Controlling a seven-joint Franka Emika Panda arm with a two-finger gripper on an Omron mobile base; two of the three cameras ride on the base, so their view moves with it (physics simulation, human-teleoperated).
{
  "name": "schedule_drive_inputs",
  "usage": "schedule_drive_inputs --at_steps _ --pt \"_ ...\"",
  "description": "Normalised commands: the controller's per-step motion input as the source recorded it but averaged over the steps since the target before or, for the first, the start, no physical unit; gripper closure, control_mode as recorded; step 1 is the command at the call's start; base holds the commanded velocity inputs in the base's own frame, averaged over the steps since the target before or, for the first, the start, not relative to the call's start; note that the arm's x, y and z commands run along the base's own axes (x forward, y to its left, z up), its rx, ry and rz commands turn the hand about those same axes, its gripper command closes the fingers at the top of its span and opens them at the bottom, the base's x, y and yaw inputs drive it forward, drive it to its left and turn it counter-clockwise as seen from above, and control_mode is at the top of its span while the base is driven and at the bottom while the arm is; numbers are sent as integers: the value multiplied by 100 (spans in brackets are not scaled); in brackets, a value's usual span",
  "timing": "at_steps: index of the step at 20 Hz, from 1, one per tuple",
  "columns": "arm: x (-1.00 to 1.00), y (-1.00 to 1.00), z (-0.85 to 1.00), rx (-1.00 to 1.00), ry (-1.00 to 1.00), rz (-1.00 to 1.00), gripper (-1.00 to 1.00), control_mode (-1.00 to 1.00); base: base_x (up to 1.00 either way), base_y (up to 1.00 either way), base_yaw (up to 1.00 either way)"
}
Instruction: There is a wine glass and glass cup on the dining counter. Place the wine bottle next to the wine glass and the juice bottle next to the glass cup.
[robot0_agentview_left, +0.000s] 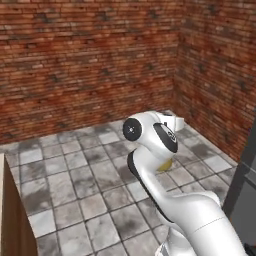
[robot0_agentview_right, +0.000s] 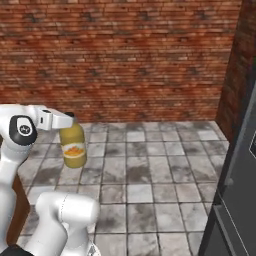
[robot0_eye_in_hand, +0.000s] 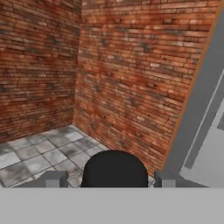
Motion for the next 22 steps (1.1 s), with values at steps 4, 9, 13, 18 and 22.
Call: schedule_drive_inputs --at_steps 4,9,13,18,22 --pt "0 0 0 0 0 0 100 100 94 -2 12" --pt "0 0 0 0 0 0 100 100 92 0 22" --pt "0 0 0 0 0 0 100 100 90 0 27" --pt "0 0 0 0 0 0 100 100 91 0 26" --pt "0 0 0 0 0 0 100 100 91 0 27"
